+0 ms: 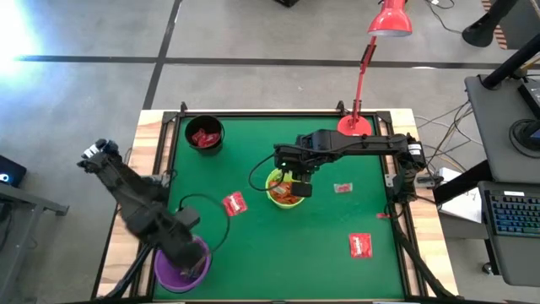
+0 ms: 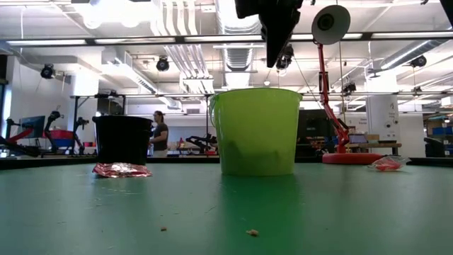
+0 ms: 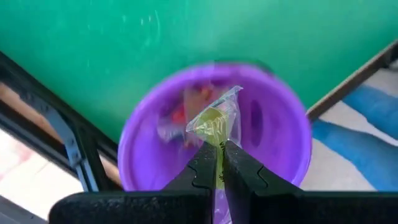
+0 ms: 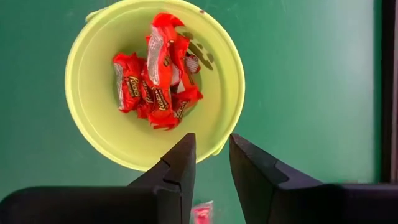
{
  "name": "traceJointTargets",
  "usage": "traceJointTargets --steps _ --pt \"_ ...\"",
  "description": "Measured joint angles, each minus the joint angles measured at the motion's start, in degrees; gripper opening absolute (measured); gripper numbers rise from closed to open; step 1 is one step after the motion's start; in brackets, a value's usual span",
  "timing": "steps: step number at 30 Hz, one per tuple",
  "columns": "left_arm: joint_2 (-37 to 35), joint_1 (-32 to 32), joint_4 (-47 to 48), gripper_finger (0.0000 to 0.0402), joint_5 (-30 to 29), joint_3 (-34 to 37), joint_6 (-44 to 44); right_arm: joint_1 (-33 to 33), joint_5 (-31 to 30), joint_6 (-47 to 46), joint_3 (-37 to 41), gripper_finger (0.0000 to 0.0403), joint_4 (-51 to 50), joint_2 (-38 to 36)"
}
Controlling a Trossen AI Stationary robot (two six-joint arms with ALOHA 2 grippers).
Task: Sort candy
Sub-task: Put the green gummy into the purple bucket, then put the red candy into the black bucket
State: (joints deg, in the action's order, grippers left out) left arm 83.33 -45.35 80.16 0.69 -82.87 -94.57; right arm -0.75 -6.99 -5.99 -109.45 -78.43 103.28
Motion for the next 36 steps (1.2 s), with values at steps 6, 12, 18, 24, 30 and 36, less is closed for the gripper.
traceJointTargets --steps 6,12,18,24,30,36 --pt "0.1 -9.1 -0.3 0.0 0.0 1.2 -6.6 0.1 0.0 -10.1 0.0 0.0082 -4.6 0.0" --pt "1.0 -14.0 -0.7 0.0 0.0 4.0 -8.2 0.8 0.0 -15.8 0.0 0.0082 -6.6 0.0" --pt "1.4 -14.4 -1.2 0.0001 -0.9 4.6 -4.3 2.1 0.0 -18.2 0.0 0.0082 -6.7 0.0" --pt "2.1 -14.4 -1.6 0.0028 -2.3 4.7 -0.5 4.7 0.0 -21.2 0.0 0.0082 -9.4 0.0" --pt "2.2 -14.3 -1.4 0.0072 -5.6 4.7 -0.6 9.0 -0.1 -26.8 0.0 0.0082 -11.5 -0.2" --pt "2.2 -12.1 -1.0 0.0097 -10.5 4.7 -4.7 15.0 -2.7 -34.8 0.0 0.0082 -11.6 -1.8"
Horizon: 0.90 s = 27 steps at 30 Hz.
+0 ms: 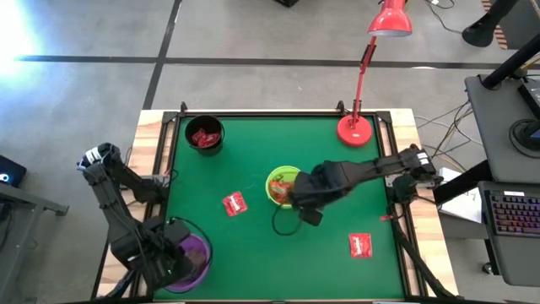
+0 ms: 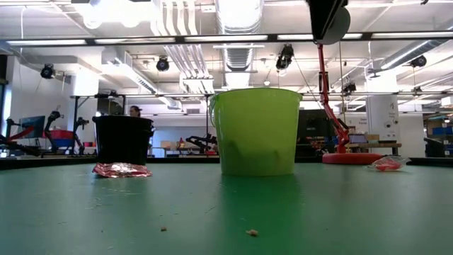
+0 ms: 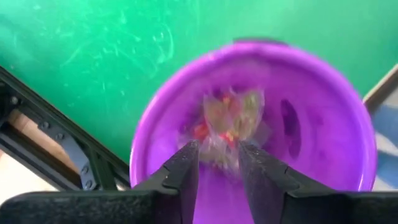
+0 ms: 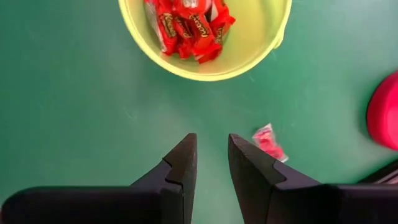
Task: Sort candy
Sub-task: Put the red candy into the black bucket
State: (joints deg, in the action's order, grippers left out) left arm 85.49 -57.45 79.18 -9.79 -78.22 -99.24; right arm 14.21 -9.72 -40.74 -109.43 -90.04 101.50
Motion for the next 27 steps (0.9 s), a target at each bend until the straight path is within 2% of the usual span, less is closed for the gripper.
traceJointTargets --steps 5,10,15,18,24,27 --pt "0.0 1.8 2.1 0.0099 -0.8 -0.7 -0.3 4.6 -2.4 -9.2 0.0 0.0082 0.0 -1.7" --pt "0.0 2.6 5.4 0.0099 -1.4 -4.9 2.8 9.8 -2.4 -16.9 0.4 0.0082 0.0 -2.3" --pt "-0.1 3.2 10.6 0.0099 -10.5 -10.7 5.6 14.9 -2.4 -25.2 4.1 0.0082 0.1 -2.5" --pt "-0.5 4.5 10.8 0.0099 -15.6 -13.0 10.3 17.2 -2.3 -32.0 8.5 0.0082 0.1 -2.8" --pt "-2.5 7.7 10.8 0.0099 -21.2 -15.1 18.5 21.0 0.8 -45.3 16.7 0.0082 -0.1 -4.0" --pt "-3.6 9.4 10.8 0.0099 -21.3 -15.0 21.0 23.2 1.4 -50.1 19.3 0.0082 0.1 -4.0"
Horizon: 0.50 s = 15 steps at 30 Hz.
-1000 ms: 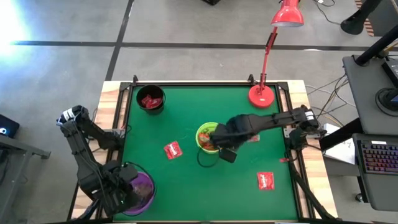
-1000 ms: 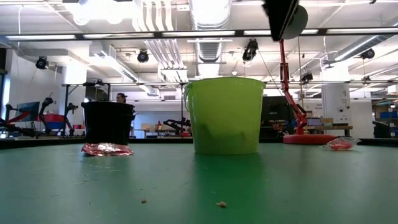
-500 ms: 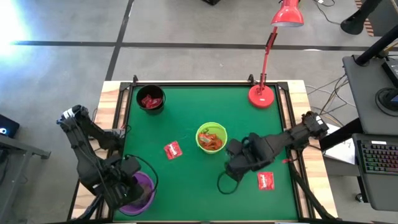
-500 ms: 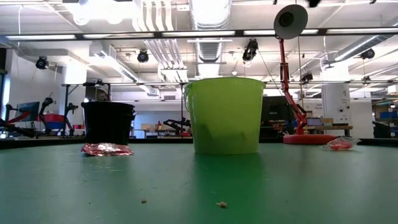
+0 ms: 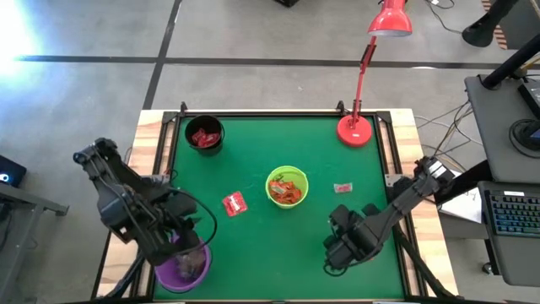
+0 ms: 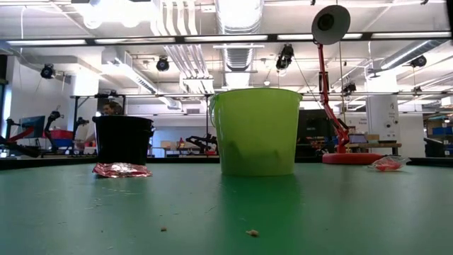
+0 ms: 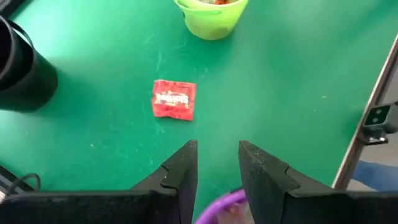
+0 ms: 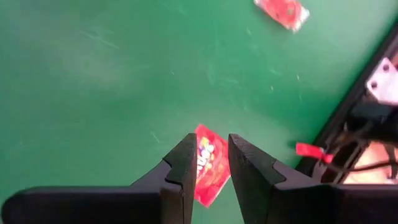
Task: Sort candy
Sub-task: Put the red candy into the black bucket
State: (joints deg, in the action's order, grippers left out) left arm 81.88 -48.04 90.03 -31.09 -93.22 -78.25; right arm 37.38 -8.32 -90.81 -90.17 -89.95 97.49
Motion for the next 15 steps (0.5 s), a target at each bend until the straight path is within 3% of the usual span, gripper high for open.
traceJointTargets --steps 5,10,15 --pt "-0.5 1.9 0.0 0.0099 0.0 0.2 3.3 2.6 5.1 -5.8 4.4 0.0099 2.4 -0.1" --pt "-0.5 2.3 0.0 0.0099 0.0 0.2 4.9 5.4 4.6 -6.8 7.2 0.0127 2.8 0.0" --pt "-0.5 2.8 0.0 0.0099 0.0 0.2 5.3 5.9 4.4 -5.5 7.4 0.0128 3.1 0.0"
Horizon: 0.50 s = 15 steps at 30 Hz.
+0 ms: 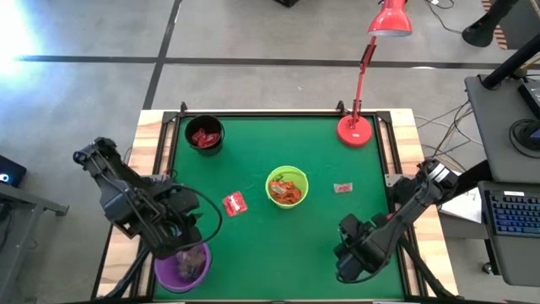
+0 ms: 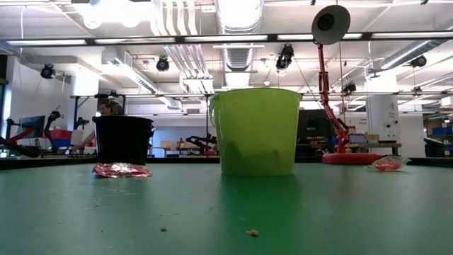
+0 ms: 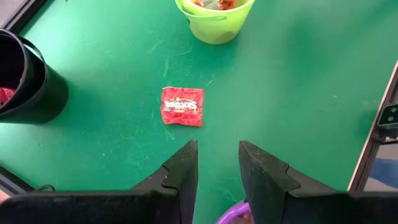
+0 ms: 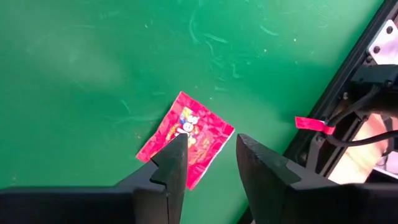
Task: Sort candy
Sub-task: Put the red candy into the black bucket
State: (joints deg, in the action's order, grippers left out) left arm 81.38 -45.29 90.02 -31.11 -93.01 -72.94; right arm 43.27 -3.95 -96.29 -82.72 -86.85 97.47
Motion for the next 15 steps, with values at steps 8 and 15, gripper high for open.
traceJointTargets --steps 8,15 --pt "0.0 0.0 0.0 0.0099 -0.2 0.0 0.0 0.0 0.4 -2.0 0.0 0.0115 4.1 0.1" --pt "0.0 0.0 -0.3 0.0099 -2.0 0.2 0.8 0.6 6.7 -7.2 4.3 0.0136 8.9 0.1"
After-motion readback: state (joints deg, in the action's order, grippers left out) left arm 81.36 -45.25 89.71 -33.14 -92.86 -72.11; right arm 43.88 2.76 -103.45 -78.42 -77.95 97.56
